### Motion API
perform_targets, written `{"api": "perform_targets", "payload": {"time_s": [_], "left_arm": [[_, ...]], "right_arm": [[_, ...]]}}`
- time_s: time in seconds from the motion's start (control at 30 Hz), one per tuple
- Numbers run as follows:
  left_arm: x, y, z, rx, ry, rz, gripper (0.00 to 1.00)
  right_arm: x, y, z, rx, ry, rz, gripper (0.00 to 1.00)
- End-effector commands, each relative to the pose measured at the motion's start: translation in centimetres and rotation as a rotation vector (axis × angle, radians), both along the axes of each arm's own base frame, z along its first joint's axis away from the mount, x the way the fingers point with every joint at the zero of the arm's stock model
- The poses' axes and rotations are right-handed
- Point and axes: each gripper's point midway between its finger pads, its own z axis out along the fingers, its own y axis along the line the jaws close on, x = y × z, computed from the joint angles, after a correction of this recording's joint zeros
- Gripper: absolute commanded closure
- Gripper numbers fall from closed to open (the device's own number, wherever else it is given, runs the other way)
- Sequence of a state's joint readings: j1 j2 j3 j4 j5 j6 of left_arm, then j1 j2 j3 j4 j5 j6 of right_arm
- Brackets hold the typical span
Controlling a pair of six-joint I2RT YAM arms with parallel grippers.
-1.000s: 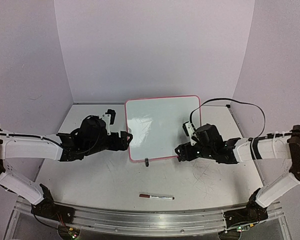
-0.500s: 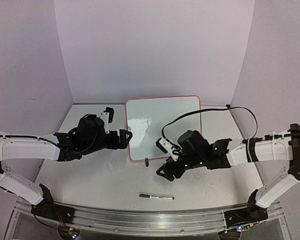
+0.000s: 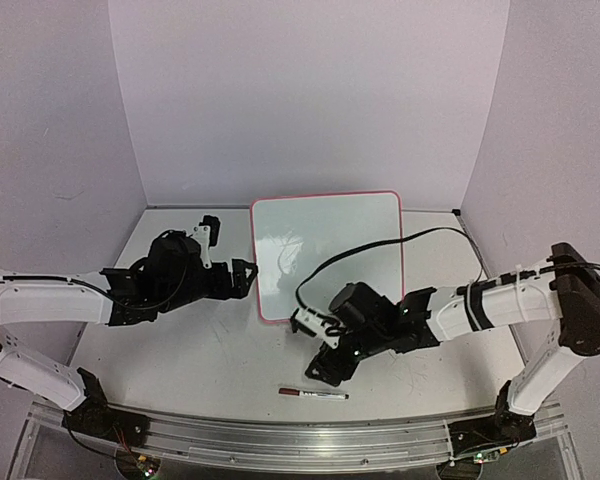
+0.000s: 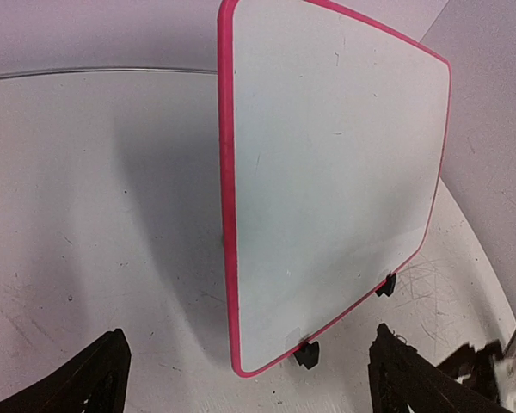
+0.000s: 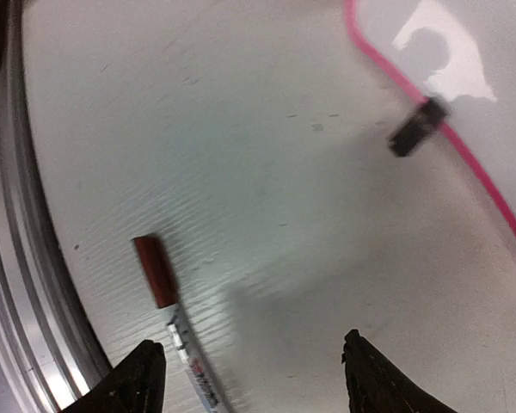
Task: Write a sentence on the whiteboard
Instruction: Adjust the whiteboard at the center of the board.
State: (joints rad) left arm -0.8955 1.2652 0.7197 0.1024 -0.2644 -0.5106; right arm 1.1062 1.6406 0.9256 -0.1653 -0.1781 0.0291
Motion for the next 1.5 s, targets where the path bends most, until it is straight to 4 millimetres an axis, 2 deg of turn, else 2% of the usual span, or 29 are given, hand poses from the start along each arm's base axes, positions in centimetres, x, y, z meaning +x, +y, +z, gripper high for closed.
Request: {"api": "perform_targets", "payload": {"time_s": [0.0, 0.1, 0.17, 0.3, 0.37, 0.43, 0.53, 0.7, 0.77, 0.83, 0.93, 1.03, 1.13, 1.3, 1.4, 1.47], "left_arm": [[0.1, 0.1, 0.5, -0.038, 0.005, 0.01, 0.02], [0.1, 0.0, 0.5, -0.039, 0.01, 0.006, 0.02], [0.1, 0.0, 0.4, -0.038, 0.01, 0.005, 0.02], [0.3, -0.1, 0.3, -0.039, 0.014, 0.009, 0.02], [0.3, -0.2, 0.2, -0.041, 0.019, 0.006, 0.02], [0.2, -0.3, 0.3, -0.046, 0.02, 0.004, 0.02], [0.1, -0.2, 0.5, -0.052, 0.018, 0.001, 0.02], [0.1, -0.2, 0.4, -0.054, 0.021, 0.004, 0.02], [0.2, -0.3, 0.2, -0.053, 0.026, 0.005, 0.02], [0.2, -0.5, 0.2, -0.052, 0.028, 0.0, 0.02], [0.2, -0.7, 0.4, -0.054, 0.025, -0.008, 0.02], [0.2, -0.6, 0.4, -0.053, 0.023, -0.01, 0.02], [0.1, -0.5, 0.5, -0.055, 0.019, -0.011, 0.02], [0.0, -0.2, 0.7, -0.055, 0.01, -0.007, 0.02], [-0.1, 0.1, 0.8, -0.056, 0.003, 0.001, 0.02], [-0.1, 0.3, 0.9, -0.054, -0.001, 0.006, 0.02]], "right_arm": [[8.1, -4.9, 6.7, 0.221, -0.091, -0.411, 0.26], [12.7, -11.8, 9.2, 0.257, -0.167, -0.706, 0.21], [15.1, -17.1, 9.6, 0.243, -0.198, -0.887, 0.21], [18.9, -25.3, 9.4, 0.193, -0.234, -1.135, 0.21], [20.4, -28.4, 8.3, 0.138, -0.234, -1.218, 0.2], [22.0, -30.1, 7.7, 0.109, -0.241, -1.247, 0.2], [24.1, -30.3, 6.5, 0.074, -0.242, -1.224, 0.21], [26.8, -28.3, 6.4, 0.086, -0.298, -1.087, 0.23], [27.5, -27.3, 5.7, 0.078, -0.297, -1.041, 0.23], [27.7, -25.4, 5.3, 0.089, -0.281, -0.973, 0.24], [27.0, -21.7, 5.3, 0.117, -0.279, -0.858, 0.24], [26.4, -20.5, 5.7, 0.158, -0.268, -0.834, 0.23], [26.0, -20.9, 6.1, 0.17, -0.276, -0.849, 0.23], [25.9, -26.2, 7.3, 0.023, -0.38, -1.09, 0.21], [23.8, -28.2, 8.3, -0.069, -0.39, -1.146, 0.21], [22.3, -28.0, 9.0, -0.09, -0.392, -1.127, 0.21]]}}
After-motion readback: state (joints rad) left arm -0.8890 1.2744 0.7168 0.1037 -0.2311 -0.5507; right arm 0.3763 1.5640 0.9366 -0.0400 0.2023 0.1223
